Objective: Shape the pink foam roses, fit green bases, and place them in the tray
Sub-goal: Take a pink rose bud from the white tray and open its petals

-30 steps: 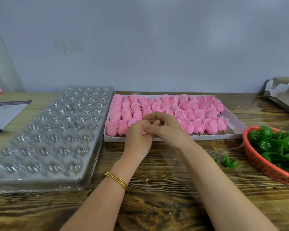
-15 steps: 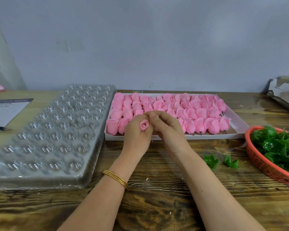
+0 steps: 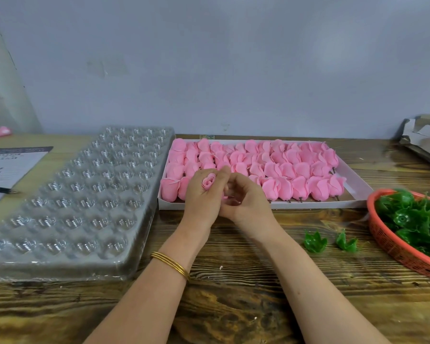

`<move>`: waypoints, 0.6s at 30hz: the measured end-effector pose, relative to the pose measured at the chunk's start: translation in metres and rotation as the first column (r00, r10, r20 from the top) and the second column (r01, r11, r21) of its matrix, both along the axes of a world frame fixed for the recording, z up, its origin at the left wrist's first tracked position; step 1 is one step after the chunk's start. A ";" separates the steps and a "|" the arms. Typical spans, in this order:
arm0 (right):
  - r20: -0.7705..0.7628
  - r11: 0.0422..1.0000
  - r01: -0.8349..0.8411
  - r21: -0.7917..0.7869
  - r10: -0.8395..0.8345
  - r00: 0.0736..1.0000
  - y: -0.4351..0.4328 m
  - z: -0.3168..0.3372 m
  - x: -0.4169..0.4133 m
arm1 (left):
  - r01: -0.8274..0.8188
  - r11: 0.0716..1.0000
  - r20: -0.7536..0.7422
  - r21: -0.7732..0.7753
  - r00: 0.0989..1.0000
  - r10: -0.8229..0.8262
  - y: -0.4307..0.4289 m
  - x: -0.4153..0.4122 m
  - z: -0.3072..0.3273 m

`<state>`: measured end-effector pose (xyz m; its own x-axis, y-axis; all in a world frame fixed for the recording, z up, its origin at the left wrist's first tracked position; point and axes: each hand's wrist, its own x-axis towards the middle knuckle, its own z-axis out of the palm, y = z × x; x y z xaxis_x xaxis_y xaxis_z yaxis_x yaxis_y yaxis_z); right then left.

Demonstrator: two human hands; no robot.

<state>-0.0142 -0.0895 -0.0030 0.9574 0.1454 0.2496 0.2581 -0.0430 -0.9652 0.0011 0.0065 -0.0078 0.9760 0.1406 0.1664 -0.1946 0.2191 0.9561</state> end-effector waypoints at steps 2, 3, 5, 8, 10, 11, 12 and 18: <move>0.014 0.999 0.030 -0.031 -0.030 0.999 0.001 -0.002 0.001 | 0.019 1.000 0.009 -0.006 1.000 -0.019 0.001 0.001 -0.002; 0.020 0.998 0.045 -0.044 -0.044 0.999 0.001 -0.003 0.001 | 0.024 1.000 0.017 0.003 1.000 -0.024 0.000 0.000 -0.002; 0.023 0.997 0.057 -0.056 -0.056 0.998 0.001 -0.005 0.002 | 0.029 0.999 0.020 0.023 0.999 -0.029 0.001 0.000 -0.003; 0.021 0.998 0.032 -0.046 -0.032 0.999 0.000 -0.005 0.003 | 0.031 0.998 0.030 0.050 0.999 -0.033 0.003 0.000 -0.004; -0.003 1.000 -0.009 -0.019 0.008 1.000 -0.001 -0.004 0.003 | 0.038 0.996 0.048 0.085 0.998 -0.042 0.004 0.000 -0.003; -0.018 0.999 -0.034 -0.002 0.034 0.999 -0.002 -0.003 0.003 | 0.045 0.994 0.060 0.096 0.997 -0.051 0.005 0.000 -0.003; -0.026 0.998 -0.062 0.010 0.062 0.998 -0.003 -0.003 0.003 | 0.051 0.993 0.069 0.104 0.996 -0.058 0.005 0.000 -0.003; -0.018 0.992 -0.126 -0.006 0.126 0.992 -0.005 0.001 0.000 | 0.059 0.993 0.081 0.107 0.994 -0.068 0.005 0.002 -0.003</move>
